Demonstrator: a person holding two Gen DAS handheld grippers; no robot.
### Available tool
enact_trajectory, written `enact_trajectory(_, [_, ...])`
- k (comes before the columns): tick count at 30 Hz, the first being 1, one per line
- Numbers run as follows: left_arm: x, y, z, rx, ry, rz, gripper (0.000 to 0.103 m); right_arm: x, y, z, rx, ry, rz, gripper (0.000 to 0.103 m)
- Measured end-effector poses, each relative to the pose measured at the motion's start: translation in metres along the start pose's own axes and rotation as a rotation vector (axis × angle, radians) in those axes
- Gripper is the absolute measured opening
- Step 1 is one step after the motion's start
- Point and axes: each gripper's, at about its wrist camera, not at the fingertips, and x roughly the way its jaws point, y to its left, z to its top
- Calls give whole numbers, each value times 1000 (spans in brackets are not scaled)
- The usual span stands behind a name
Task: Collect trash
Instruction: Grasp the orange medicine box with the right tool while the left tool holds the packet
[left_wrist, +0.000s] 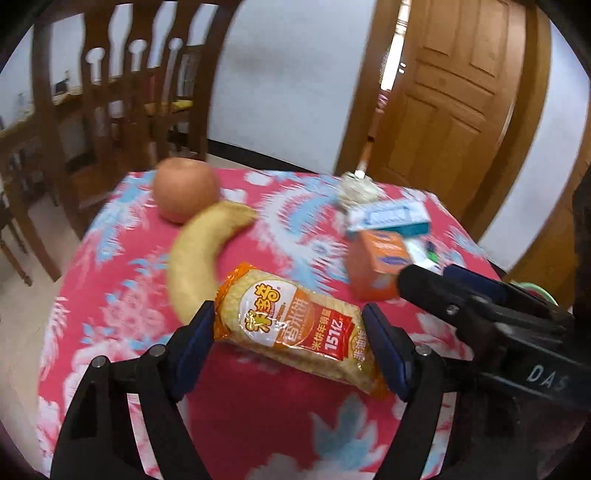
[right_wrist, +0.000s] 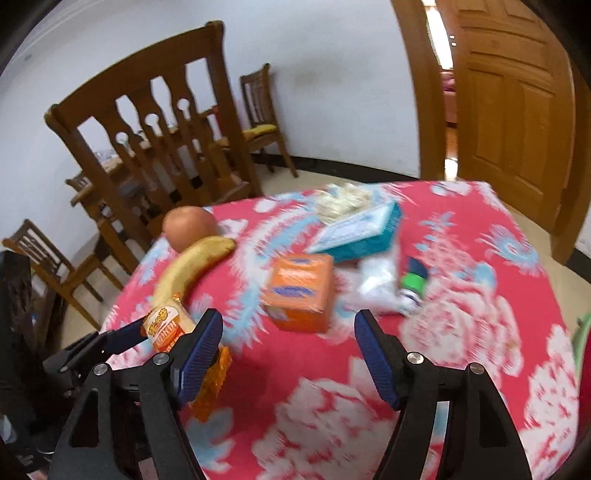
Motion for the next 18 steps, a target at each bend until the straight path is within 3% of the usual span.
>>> enact_trajectory(5, [2, 31, 6, -73, 0, -4, 79, 11, -2, 7, 23, 22, 1, 77])
enact_trajectory(8, [-1, 43, 8, -125, -30, -29, 79, 24, -8, 9, 40, 65, -69, 78])
enact_trajectory(12, [-6, 52, 4, -177, -34, -93, 79, 36, -6, 10, 42, 86, -102, 78])
enact_trajectory(16, [-3, 49, 4, -156, -23, -97, 79, 56, -1, 9, 30, 112, -88, 78])
enact_trajectory(17, [-3, 48, 4, -153, -21, -101, 79, 60, 1, 7, 11, 126, -90, 73])
enact_trajectory(18, [-2, 47, 3, -150, -20, -104, 79, 62, 2, 6, 3, 140, -107, 59])
